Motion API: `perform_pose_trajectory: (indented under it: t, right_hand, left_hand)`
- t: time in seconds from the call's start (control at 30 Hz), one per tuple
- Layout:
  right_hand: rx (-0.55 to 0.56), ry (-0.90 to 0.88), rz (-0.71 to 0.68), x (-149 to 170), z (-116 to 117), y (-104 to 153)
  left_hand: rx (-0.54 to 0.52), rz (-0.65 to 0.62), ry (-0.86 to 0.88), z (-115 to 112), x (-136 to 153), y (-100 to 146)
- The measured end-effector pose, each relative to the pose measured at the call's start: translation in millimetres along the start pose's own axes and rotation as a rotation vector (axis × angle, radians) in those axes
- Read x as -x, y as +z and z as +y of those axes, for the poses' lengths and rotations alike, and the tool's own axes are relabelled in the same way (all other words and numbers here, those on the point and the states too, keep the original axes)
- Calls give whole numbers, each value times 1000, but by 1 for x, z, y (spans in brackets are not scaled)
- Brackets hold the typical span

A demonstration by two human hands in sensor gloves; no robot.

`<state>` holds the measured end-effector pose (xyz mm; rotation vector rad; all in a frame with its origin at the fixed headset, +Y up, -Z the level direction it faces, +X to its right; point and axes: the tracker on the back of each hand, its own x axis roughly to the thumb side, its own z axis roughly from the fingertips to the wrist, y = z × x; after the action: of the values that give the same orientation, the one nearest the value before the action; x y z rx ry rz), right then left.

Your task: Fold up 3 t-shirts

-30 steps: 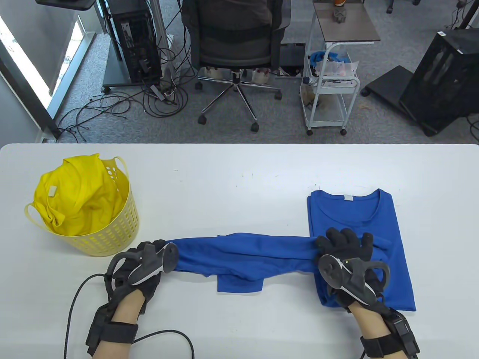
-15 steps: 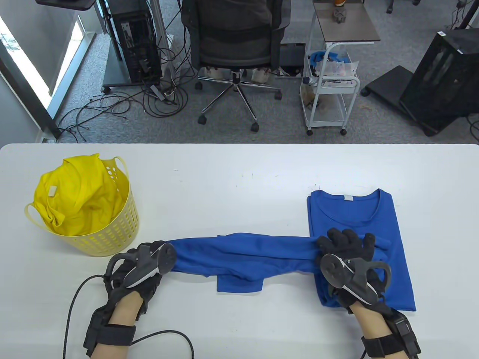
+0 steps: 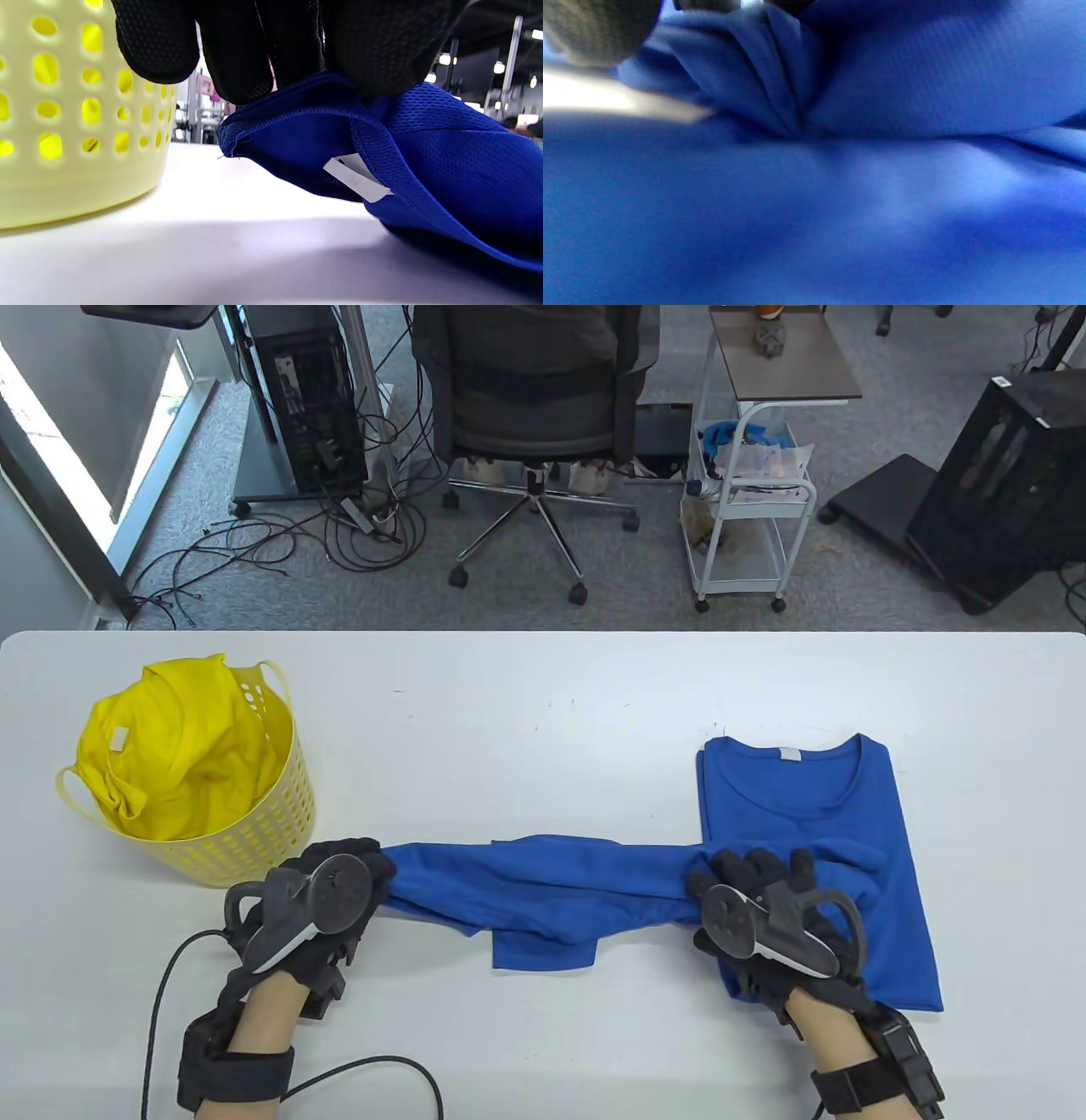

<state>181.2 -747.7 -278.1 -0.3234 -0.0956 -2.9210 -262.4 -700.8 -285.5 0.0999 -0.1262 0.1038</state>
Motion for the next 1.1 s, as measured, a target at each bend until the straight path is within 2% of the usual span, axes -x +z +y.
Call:
perform_pose_trajectory:
  t: [0.1,0.13,0.17,0.23,0.3,0.37,0.43,0.5,0.57,0.7,0.77,0.9,1.03,1.1]
  right_hand:
    - [27,74,24,-9,8,-7]
    - [79,82,33,-12,6,-9]
    - [87,85,34,-12,5,-10]
    - [109,125,30,-15,-5,-10]
    - [151,88,36,-9,-17,-5]
    - [240,-71,60,10,-40,7]
    - [300,-231,89,26,-51,16]
    - [334,-345,124,39,-53,21]
    - [300,-360,163,44,-46,18]
    - [213,-228,229,37,-26,3]
    - [205,-196,250,34,-21,-2]
    - [184,-162,239,28,-20,-6]
    - [198,-195,210,31,-25,1]
    - [220,-226,204,35,-28,6]
  left_hand:
    - [-21,2,67,4,7,3]
    - [-9,0,94,6,9,3]
    - [-4,3,116,7,11,4]
    - [-19,3,149,11,14,6]
    - [-39,4,159,16,17,8]
    - [-72,3,212,25,22,10]
    - [-100,9,278,31,27,12]
    - [-111,24,317,31,30,12]
    - [-85,44,304,25,27,9]
    - [39,69,195,-2,13,-5]
    - [49,93,148,-14,10,-11]
    - [56,125,93,-31,13,-19]
    - [81,125,42,-32,20,-16]
    - [140,133,22,-35,23,-16]
